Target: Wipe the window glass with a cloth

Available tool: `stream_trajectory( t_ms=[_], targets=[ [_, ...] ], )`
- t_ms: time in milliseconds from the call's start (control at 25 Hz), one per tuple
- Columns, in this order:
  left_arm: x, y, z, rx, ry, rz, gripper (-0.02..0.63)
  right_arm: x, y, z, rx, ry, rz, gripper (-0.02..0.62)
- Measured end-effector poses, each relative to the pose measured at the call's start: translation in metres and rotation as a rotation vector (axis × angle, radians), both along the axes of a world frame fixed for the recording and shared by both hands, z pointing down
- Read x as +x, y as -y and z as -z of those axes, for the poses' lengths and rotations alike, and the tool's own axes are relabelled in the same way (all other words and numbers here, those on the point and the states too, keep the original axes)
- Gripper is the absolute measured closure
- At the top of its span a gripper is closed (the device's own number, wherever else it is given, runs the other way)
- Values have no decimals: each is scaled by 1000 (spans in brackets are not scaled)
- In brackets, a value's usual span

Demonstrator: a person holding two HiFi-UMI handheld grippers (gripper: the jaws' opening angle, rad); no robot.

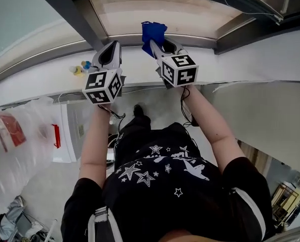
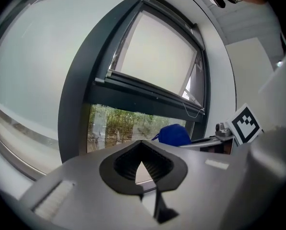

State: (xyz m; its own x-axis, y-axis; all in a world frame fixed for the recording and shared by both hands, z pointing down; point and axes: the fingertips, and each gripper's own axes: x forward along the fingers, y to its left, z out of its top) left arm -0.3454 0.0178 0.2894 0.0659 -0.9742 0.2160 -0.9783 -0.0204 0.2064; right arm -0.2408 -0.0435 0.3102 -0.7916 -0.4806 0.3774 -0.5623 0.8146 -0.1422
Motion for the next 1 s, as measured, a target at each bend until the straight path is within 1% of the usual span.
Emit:
stream_trajectory(
  t_ms=[160, 400, 640, 760, 920, 1000],
  targets=[
    [-38, 21, -5, 8, 32, 6, 597, -39, 20, -3, 22, 6, 20, 509],
    [-89, 43, -5, 31, 53, 66, 597, -101, 45, -6, 77, 20, 111, 509],
    [-116, 52, -10, 37, 80, 79, 597, -172, 59, -8, 133, 59, 202, 509],
    [-123, 56, -14, 31, 92, 80, 598, -196, 67, -15, 145, 58, 226, 509],
    [-141, 55, -19, 24, 95, 136, 597, -230, 76, -21, 157, 78, 291, 509],
    [-140, 56, -23, 18, 103, 131, 598, -238, 81, -23, 151, 97, 300, 509]
  ],
)
